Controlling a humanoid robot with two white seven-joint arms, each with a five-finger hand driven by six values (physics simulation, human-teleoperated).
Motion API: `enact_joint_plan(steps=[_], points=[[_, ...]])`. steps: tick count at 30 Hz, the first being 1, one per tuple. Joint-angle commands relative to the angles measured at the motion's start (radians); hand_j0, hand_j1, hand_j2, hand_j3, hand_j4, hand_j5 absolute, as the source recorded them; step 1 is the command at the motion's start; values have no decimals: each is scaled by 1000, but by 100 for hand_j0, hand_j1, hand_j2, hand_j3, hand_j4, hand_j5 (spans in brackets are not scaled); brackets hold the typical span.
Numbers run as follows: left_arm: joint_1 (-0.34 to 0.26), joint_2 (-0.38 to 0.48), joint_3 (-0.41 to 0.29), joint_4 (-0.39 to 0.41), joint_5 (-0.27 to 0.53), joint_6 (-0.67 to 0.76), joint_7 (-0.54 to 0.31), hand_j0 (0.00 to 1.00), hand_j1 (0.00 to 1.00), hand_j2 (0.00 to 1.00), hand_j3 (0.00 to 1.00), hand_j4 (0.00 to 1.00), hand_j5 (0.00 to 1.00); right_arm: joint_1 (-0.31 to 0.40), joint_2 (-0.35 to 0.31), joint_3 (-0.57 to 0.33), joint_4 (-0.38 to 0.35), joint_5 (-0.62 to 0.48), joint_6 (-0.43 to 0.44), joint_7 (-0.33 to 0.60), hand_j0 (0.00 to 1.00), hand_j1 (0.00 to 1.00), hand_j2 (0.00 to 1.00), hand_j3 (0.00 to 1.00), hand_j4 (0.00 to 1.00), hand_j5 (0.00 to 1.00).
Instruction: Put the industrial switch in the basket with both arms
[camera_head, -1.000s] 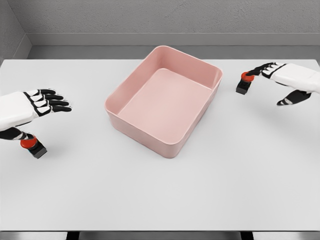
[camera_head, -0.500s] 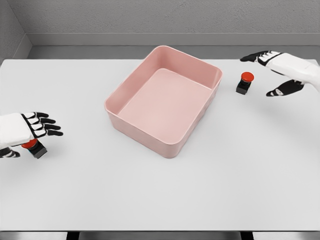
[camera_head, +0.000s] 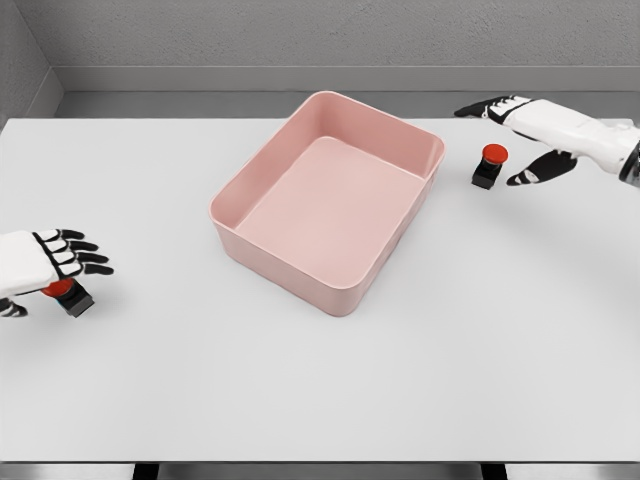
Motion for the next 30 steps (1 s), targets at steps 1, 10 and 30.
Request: enact_joint_plan(steps=[1, 10, 30], points=[[0, 2, -2, 7, 4, 0, 0, 100, 100, 100, 100, 100, 100, 0, 8, 8, 1, -12, 80, 5, 100, 100, 100, 100, 100, 100], [2, -18, -5, 5, -29, 0, 0, 94, 94, 94, 94, 94, 94, -21, 76, 12, 104, -2, 141, 34, 100, 100, 100, 100, 100, 100], [2, -41, -6, 53, -94, 0, 2, 90, 90, 90, 90, 90, 90, -78, 266, 24, 412, 117, 178, 34, 100, 100, 100, 100, 100, 100]])
